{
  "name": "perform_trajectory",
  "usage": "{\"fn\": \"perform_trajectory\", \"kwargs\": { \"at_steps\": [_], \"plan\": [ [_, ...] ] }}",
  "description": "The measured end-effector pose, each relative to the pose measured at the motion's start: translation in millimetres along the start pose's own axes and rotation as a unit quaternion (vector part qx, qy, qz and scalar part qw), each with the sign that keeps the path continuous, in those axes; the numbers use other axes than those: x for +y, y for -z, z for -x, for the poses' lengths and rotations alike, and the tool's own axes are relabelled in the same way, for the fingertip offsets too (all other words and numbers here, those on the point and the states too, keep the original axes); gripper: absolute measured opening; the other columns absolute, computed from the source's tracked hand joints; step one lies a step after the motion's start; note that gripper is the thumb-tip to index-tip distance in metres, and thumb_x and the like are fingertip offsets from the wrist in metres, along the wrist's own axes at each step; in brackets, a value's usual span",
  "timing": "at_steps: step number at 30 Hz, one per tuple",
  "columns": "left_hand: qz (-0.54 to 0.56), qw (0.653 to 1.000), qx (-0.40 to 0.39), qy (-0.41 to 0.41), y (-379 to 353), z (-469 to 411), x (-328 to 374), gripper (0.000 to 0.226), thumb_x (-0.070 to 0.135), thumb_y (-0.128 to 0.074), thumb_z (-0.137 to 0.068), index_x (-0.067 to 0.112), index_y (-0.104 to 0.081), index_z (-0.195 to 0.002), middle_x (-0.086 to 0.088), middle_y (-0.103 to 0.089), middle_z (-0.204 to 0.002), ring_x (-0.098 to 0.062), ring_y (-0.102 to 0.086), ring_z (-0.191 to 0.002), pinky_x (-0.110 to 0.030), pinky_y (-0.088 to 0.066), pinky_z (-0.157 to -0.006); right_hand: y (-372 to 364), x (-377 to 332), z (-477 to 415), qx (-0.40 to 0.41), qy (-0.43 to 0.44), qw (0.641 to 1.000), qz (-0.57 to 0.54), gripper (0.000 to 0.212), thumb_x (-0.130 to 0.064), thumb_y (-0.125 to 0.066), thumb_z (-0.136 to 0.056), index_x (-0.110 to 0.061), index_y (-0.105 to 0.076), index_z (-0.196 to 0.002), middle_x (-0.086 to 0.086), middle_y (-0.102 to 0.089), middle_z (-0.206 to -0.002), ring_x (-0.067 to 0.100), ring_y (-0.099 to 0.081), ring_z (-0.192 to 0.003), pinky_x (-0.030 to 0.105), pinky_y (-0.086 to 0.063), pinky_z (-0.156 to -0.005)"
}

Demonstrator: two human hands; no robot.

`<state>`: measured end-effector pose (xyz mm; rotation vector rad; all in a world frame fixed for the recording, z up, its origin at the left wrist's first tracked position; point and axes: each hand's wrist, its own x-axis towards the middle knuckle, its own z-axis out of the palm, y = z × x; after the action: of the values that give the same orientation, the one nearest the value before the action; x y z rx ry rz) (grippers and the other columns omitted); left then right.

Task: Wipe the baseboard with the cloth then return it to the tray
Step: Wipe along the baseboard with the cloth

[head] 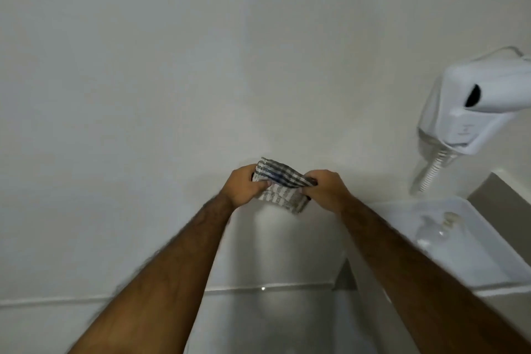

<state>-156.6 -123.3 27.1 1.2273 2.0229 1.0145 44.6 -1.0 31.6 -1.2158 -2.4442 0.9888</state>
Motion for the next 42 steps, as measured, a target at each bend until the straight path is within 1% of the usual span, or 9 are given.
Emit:
{"fn": "perform_trajectory", "kwargs": {
  "at_steps": [7, 12, 19, 25, 29, 33, 35, 38, 42],
  "plan": [
    [0.104, 0.988, 0.114, 0.022, 106, 73, -64, 0.035, 0.038, -0.078, -0.079, 0.026, -0.077, -0.112, 0.006, -0.081, -0.109, -0.019, -0.076, -0.104, -0.047, -0.057, -0.1, -69, -116, -2, -0.045, 0.1, 0.994, -0.007, 0.024, -0.018, -0.08, -0.094, -0.009, -0.078, -0.116, 0.0, -0.072, -0.091, 0.016, -0.067, -0.083, 0.023, -0.047, -0.07],
    [0.25, 0.954, 0.153, 0.07, 129, 107, -110, 0.04, 0.028, -0.08, -0.075, 0.008, -0.076, -0.109, -0.016, -0.08, -0.109, -0.038, -0.076, -0.103, -0.048, -0.058, -0.094, -120, -145, -2, -0.08, 0.101, 0.99, -0.056, 0.021, -0.014, -0.079, -0.094, -0.008, -0.076, -0.114, 0.01, -0.078, -0.097, 0.029, -0.076, -0.088, 0.037, -0.063, -0.081],
    [0.553, 0.79, 0.226, 0.141, 71, 110, -207, 0.029, 0.007, -0.063, -0.096, 0.004, -0.068, -0.124, -0.021, -0.073, -0.118, -0.037, -0.07, -0.106, -0.053, -0.056, -0.097, -236, -108, -25, -0.186, 0.03, 0.971, -0.149, 0.016, -0.012, -0.08, -0.095, -0.009, -0.073, -0.109, 0.017, -0.078, -0.105, 0.036, -0.078, -0.098, 0.048, -0.066, -0.089],
    [0.615, 0.688, 0.312, 0.225, -32, 89, -363, 0.034, 0.008, -0.066, -0.098, 0.003, -0.067, -0.132, -0.03, -0.064, -0.137, -0.045, -0.062, -0.126, -0.065, -0.044, -0.109, -389, -10, -60, -0.251, -0.016, 0.957, -0.146, 0.026, -0.014, -0.081, -0.094, -0.005, -0.072, -0.116, 0.012, -0.077, -0.106, 0.032, -0.077, -0.099, 0.049, -0.066, -0.088],
    [0.6, 0.679, 0.328, 0.266, -107, 77, -482, 0.04, 0.008, -0.065, -0.099, 0.006, -0.061, -0.139, -0.023, -0.069, -0.134, -0.043, -0.065, -0.124, -0.064, -0.049, -0.104, -504, 70, -79, -0.267, -0.026, 0.957, -0.111, 0.031, -0.016, -0.082, -0.093, -0.005, -0.072, -0.12, 0.011, -0.078, -0.107, 0.024, -0.076, -0.091, 0.03, -0.066, -0.073],
    [0.568, 0.695, 0.324, 0.297, -183, 61, -597, 0.041, 0.007, -0.067, -0.098, 0.011, -0.061, -0.139, -0.017, -0.073, -0.129, -0.04, -0.07, -0.119, -0.055, -0.06, -0.092, -617, 147, -99, -0.275, -0.013, 0.958, -0.082, 0.029, -0.013, -0.079, -0.094, -0.003, -0.072, -0.121, 0.006, -0.073, -0.097, 0.015, -0.069, -0.077, 0.002, -0.048, -0.046],
    [0.571, 0.679, 0.351, 0.3, -221, 54, -655, 0.042, 0.005, -0.067, -0.098, 0.011, -0.061, -0.139, -0.016, -0.073, -0.129, -0.039, -0.07, -0.118, -0.052, -0.062, -0.09, -670, 182, -108, -0.275, 0.029, 0.96, -0.05, 0.029, -0.014, -0.079, -0.095, -0.003, -0.072, -0.121, 0.007, -0.075, -0.1, 0.017, -0.069, -0.079, 0.004, -0.049, -0.05],
    [0.584, 0.648, 0.382, 0.304, -270, 48, -733, 0.044, 0.002, -0.068, -0.095, 0.01, -0.062, -0.139, -0.016, -0.073, -0.13, -0.038, -0.07, -0.118, -0.056, -0.057, -0.097, -730, 226, -123, -0.283, 0.155, 0.943, 0.085, 0.03, -0.022, -0.074, -0.096, -0.007, -0.071, -0.122, 0.011, -0.078, -0.11, 0.028, -0.073, -0.096, 0.032, -0.06, -0.077],
    [0.563, 0.65, 0.39, 0.329, -333, 53, -813, 0.042, -0.002, -0.071, -0.091, 0.004, -0.066, -0.133, -0.017, -0.076, -0.122, -0.036, -0.075, -0.106, -0.05, -0.061, -0.091, -780, 279, -151, -0.091, 0.505, 0.823, 0.244, 0.024, -0.006, -0.062, -0.09, -0.008, -0.075, -0.111, 0.017, -0.075, -0.109, 0.04, -0.069, -0.117, 0.052, -0.053, -0.102]
  ]
}}
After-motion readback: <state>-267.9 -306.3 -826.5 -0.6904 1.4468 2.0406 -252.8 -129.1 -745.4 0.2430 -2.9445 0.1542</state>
